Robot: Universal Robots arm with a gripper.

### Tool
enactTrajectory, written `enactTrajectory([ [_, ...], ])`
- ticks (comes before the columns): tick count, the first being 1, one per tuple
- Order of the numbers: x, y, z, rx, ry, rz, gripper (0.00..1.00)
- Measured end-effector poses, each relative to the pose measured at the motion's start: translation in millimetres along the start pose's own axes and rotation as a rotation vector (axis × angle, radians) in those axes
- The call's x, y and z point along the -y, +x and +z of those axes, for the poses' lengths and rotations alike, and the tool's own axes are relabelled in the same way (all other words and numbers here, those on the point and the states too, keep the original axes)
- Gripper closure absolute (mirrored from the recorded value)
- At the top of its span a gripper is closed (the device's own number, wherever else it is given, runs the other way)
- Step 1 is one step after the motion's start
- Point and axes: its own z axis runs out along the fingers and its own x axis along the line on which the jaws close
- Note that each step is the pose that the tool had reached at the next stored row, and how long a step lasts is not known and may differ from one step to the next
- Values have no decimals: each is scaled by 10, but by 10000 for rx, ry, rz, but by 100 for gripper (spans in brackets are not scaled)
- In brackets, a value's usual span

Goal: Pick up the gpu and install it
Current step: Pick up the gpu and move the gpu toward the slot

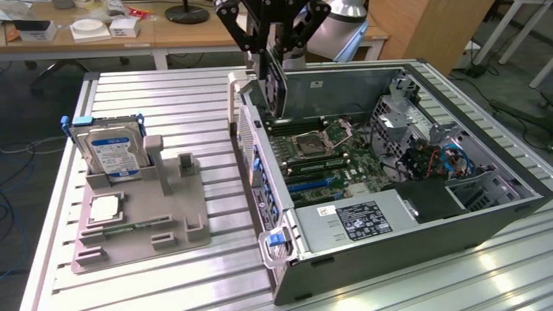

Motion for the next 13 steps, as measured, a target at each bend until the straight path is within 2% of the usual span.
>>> enactTrajectory([
  [13,2,-144,3,-1,-1,-16,73],
])
